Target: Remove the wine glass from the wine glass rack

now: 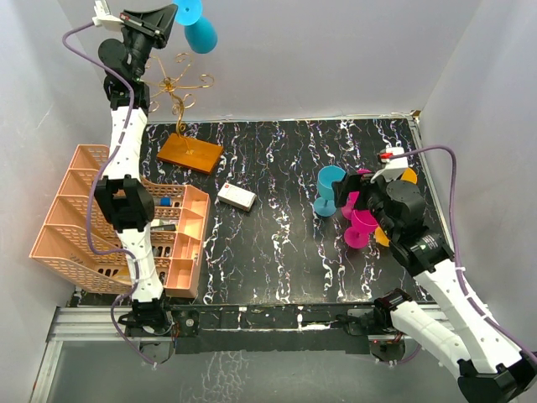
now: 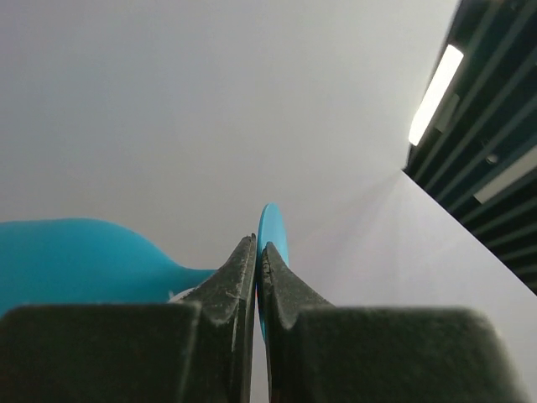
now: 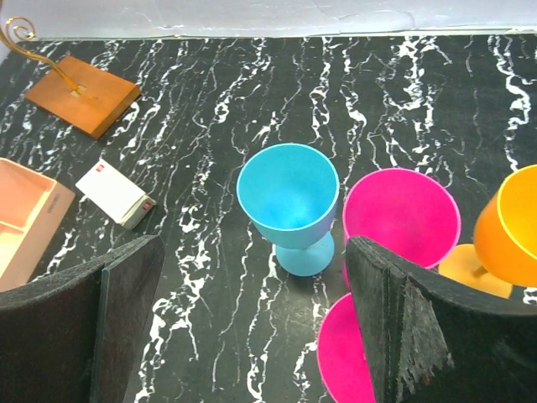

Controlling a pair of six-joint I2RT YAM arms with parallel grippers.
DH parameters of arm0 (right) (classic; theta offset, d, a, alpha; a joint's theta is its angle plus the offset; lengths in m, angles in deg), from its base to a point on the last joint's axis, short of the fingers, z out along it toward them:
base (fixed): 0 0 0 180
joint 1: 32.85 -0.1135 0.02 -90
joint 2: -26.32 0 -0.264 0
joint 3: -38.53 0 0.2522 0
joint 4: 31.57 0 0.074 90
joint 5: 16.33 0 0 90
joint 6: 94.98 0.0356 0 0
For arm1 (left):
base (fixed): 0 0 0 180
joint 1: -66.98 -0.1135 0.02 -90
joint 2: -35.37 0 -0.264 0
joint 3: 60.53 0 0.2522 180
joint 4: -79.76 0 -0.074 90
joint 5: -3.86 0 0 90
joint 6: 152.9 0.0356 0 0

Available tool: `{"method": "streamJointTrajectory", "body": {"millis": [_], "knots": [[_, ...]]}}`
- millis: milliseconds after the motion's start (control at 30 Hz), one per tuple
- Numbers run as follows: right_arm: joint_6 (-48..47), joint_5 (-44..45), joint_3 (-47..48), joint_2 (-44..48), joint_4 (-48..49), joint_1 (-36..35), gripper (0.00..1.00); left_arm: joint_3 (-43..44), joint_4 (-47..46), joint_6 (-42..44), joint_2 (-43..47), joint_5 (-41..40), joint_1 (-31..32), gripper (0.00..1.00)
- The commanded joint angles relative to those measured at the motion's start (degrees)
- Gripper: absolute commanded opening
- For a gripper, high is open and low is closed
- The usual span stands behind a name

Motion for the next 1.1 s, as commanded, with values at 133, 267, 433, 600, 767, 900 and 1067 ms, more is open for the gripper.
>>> {"method": "streamJointTrajectory", "body": {"millis": [133,267,433,600,767,900,1067], "knots": [[6.15,-7.32,5.89,-2.66,1.37,-0.08,0.98,-13.60,-18.34,-7.25,15.77,13.15,3.72,0.00],[9.59,-10.29,6.04,-4.56,2.81,-0.07,0.98,-29.95,-29.04,-9.75,24.54,17.38,7.57,0.00],[14.61,-13.92,7.07,-7.86,3.30,-0.08,0.98,-49.82,-38.31,-11.64,35.48,20.55,9.50,0.00],[19.36,-22.28,9.78,-11.30,6.77,0.00,0.99,-62.00,-40.95,-13.08,44.16,21.36,10.63,0.00],[26.84,-36.70,10.81,-15.85,16.85,2.27,0.99,-69.85,-46.11,-16.49,49.09,22.00,10.90,0.00],[35.12,-48.08,9.39,-18.94,30.58,4.94,0.99,-73.59,-53.89,-22.34,50.68,22.16,11.07,0.00],[44.62,-55.17,8.10,-21.44,46.69,5.97,0.99,-76.68,-62.50,-28.08,52.81,21.50,12.22,0.00]]}}
